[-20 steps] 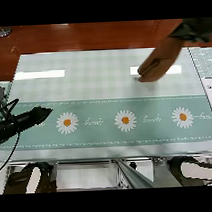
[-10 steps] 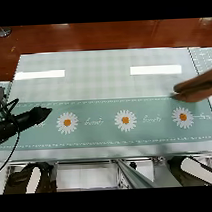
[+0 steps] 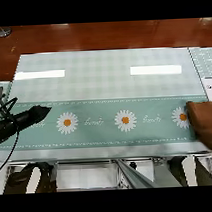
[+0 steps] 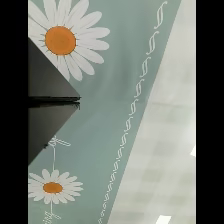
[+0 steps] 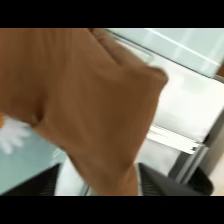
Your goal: Fold the shirts.
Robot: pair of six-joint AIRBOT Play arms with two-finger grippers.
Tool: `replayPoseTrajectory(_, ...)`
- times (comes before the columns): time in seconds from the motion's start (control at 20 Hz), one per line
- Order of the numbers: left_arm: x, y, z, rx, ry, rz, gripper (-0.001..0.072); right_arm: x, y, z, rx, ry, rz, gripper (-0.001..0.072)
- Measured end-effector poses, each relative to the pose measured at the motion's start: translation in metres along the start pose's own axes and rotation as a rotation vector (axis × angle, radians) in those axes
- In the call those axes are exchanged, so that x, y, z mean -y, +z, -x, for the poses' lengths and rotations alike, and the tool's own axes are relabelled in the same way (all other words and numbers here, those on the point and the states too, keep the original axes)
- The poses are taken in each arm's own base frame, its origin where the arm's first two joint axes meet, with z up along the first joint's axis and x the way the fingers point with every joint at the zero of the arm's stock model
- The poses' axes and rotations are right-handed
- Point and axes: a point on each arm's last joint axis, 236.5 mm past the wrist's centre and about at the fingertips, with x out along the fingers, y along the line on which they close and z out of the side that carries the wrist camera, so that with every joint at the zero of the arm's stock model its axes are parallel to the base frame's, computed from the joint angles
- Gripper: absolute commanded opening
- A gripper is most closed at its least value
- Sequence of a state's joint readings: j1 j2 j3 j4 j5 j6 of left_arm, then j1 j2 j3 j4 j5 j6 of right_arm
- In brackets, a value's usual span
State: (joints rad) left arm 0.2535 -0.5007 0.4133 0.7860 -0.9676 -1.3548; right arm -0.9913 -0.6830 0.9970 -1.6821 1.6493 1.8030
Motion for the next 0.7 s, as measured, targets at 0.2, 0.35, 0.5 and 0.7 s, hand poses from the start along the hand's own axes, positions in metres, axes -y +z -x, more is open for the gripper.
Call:
replayPoseTrajectory(0.2,0.005,0.012,-0.002,0.002,-0.003,-0.009,0.0020,-0.024,0.032,0.018,0.157,0.125,0.002,0.0479)
replayPoseTrajectory(0.35,0.032,0.051,0.002,0.027,-0.034,-0.065,0.0020,-0.123,0.065,0.072,0.262,0.516,0.124,0.0035)
replayPoseTrajectory(0.5,0.092,0.101,0.008,0.042,-0.118,-0.182,0.0019,-0.241,0.040,0.147,0.274,0.901,0.418,0.0035)
replayPoseTrajectory(0.7,0.157,0.115,-0.006,-0.029,-0.175,-0.364,0.0020,-0.349,-0.079,0.156,0.157,0.999,0.893,0.0035)
